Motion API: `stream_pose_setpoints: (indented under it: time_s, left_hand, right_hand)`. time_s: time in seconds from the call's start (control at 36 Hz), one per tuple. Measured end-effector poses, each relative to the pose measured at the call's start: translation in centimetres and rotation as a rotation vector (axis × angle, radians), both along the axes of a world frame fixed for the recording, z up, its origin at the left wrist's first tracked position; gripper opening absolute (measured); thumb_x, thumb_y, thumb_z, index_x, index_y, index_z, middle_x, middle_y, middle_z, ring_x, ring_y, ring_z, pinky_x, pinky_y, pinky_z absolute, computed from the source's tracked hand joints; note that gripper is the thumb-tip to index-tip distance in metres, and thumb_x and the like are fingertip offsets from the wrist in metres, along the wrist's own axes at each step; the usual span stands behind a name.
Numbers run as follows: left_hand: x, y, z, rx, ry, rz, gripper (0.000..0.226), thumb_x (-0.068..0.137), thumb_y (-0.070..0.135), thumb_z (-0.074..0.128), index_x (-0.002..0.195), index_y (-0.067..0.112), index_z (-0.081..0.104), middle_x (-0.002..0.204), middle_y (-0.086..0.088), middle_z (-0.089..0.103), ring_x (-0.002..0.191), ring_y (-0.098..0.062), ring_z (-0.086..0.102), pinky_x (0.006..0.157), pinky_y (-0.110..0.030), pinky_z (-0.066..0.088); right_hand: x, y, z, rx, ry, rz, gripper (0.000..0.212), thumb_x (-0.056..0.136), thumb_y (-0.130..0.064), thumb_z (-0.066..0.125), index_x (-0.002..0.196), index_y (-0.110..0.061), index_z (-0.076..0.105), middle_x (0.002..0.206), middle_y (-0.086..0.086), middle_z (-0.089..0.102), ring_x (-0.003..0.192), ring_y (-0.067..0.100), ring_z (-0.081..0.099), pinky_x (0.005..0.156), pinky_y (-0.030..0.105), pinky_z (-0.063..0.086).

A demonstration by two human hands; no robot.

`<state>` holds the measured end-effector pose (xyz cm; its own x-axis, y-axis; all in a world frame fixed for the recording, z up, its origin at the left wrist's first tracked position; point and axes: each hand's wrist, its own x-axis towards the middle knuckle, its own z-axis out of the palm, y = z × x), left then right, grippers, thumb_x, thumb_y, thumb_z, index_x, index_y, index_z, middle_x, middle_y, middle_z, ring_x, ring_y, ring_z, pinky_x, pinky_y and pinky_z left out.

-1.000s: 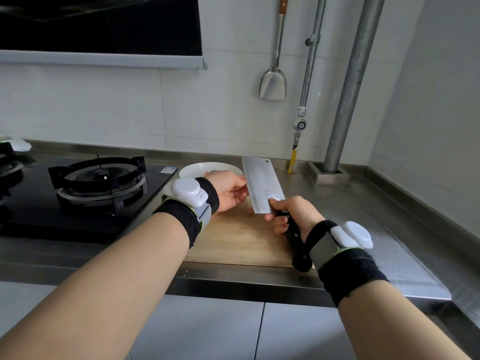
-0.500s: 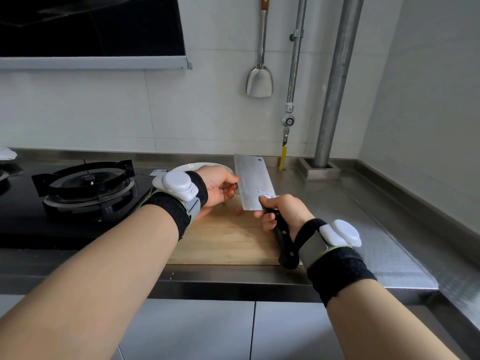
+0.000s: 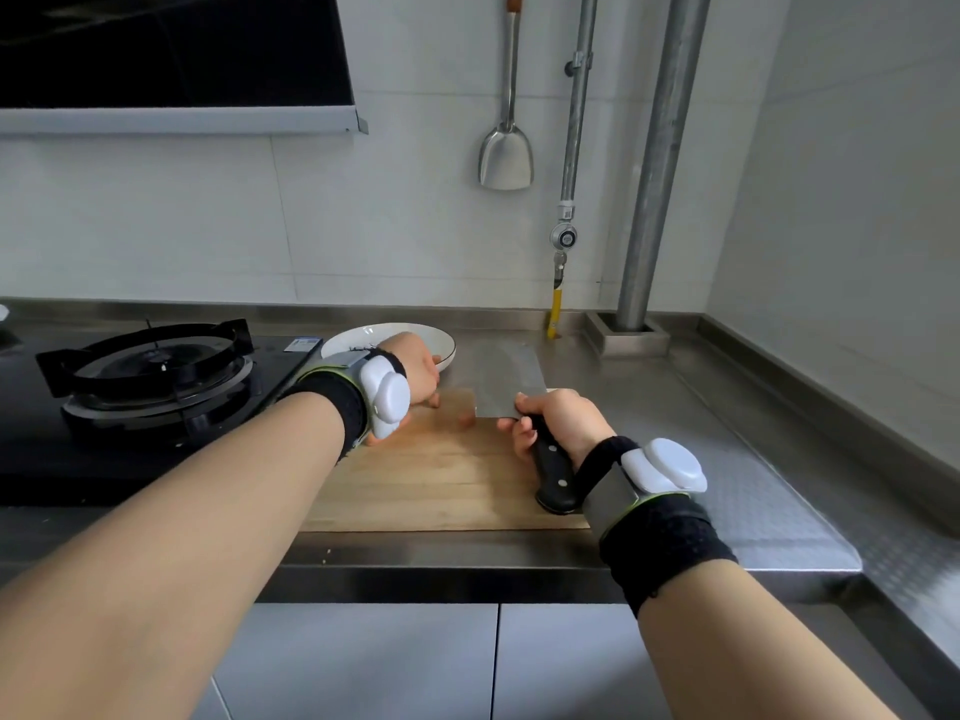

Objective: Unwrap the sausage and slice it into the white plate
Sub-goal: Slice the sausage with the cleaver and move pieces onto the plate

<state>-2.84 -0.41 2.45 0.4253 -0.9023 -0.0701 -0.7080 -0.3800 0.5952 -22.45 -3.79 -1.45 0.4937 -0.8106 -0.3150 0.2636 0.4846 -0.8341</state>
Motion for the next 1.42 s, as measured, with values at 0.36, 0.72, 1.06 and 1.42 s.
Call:
stream_pose_setpoints:
  time_s: [0.36,0.72,1.06,1.42]
  left_hand:
    - [-2.1,-0.3,-0.5,0.033,-0.177,-0.383,0.018,0.071,0.028,0.082,0.069,0.031,0.065,0.075,0.012,0.067,0.068,-0.01,0.063,0.064,-0.022,0.05]
    - [-0.8,-0.5,-1.3,-0.018,-0.068,-0.3,0.009,0.074,0.026,0.078,0.082,0.027,0.073,0.085,-0.012,0.074,0.061,-0.018,0.064,0.081,-0.043,0.059]
    - [-0.3,-0.1,-0.7,0.008,-0.117,-0.306,0.014,0.09,0.02,0.057,0.087,0.024,0.071,0.078,-0.003,0.076,0.068,-0.016,0.063,0.093,-0.042,0.053]
    - [-0.2,1.6,0.5,0.068,-0.32,-0.494,0.035,0.075,0.009,0.067,0.101,0.033,0.071,0.081,0.026,0.068,0.065,0.007,0.061,0.093,-0.031,0.05]
  right_hand:
    - [-0.1,-0.1,0.0,0.035,-0.033,0.003,0.007,0.099,-0.007,0.049,0.097,0.0,0.05,0.059,0.017,0.066,0.035,0.01,0.046,0.035,0.016,0.039]
    - [-0.2,-0.2,0.1,0.079,-0.101,-0.047,0.005,0.098,-0.005,0.049,0.095,-0.002,0.047,0.058,0.018,0.066,0.035,0.012,0.048,0.033,0.017,0.039]
    - [0.1,0.4,0.2,-0.039,0.04,-0.046,0.008,0.097,-0.005,0.052,0.091,0.0,0.05,0.057,0.018,0.066,0.035,0.011,0.048,0.037,0.017,0.041]
    - [-2.3,0.8,2.3,0.169,-0.287,0.088,0.011,0.099,-0.014,0.049,0.092,-0.007,0.045,0.062,0.01,0.058,0.035,0.008,0.045,0.03,0.015,0.039]
